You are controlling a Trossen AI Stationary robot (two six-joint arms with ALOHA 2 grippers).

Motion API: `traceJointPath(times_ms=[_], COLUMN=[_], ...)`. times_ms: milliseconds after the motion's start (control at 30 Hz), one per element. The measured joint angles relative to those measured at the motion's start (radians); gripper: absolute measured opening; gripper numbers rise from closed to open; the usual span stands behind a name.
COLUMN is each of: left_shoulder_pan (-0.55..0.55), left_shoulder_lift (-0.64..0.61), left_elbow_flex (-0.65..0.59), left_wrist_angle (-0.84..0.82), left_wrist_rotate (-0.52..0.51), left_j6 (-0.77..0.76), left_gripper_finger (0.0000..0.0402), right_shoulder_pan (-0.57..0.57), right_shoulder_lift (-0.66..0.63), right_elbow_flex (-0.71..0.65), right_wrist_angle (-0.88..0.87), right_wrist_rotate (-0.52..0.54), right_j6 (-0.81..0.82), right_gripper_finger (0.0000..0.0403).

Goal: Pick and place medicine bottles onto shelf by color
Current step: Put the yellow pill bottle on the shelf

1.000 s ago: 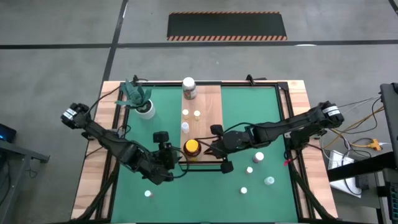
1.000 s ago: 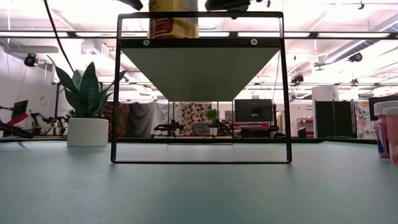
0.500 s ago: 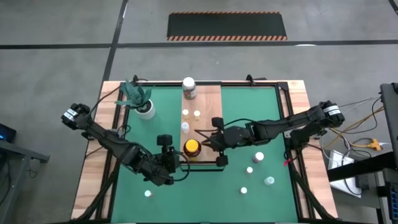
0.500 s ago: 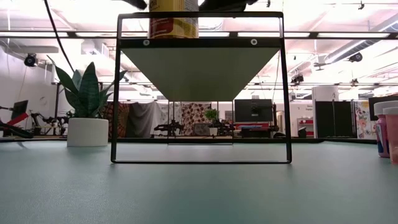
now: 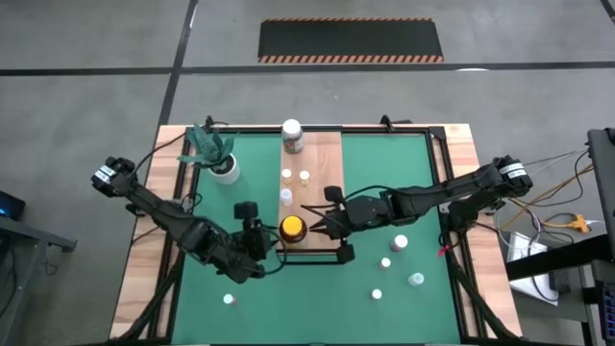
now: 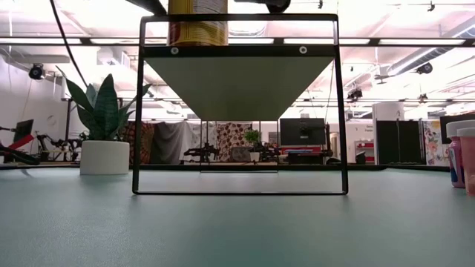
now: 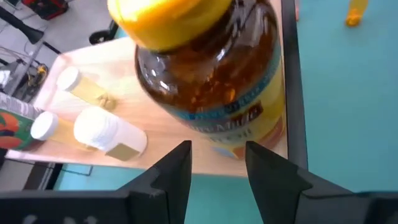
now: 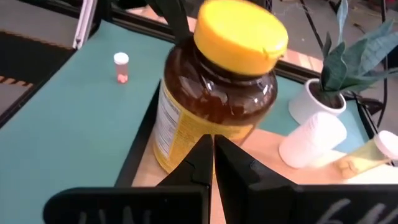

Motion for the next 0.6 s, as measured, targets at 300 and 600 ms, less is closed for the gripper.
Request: traceJointPath(times_ms=[300, 600], left_shoulder_pan=[-0.045, -0.039], left_shoulder_lift=[0.012, 0.016], left_elbow_flex=[-0.002, -0.003], left_wrist_angle=[0.065, 0.025], left_wrist_rotate=[0.067, 0.036], left_j6=[0.042, 0.072], left_gripper_finger=[0.0134, 0.0134], right_shoulder_pan=[0.0, -0.002], right_shoulder_lift=[0.058, 0.087], right_elbow_flex=[0.0, 0.0], right_wrist_angle=[0.038, 0.048], right_wrist_rotate=[-0.003, 0.001], right_j6=[-0.015, -0.03], right_gripper_finger=[0.0009, 0.0009])
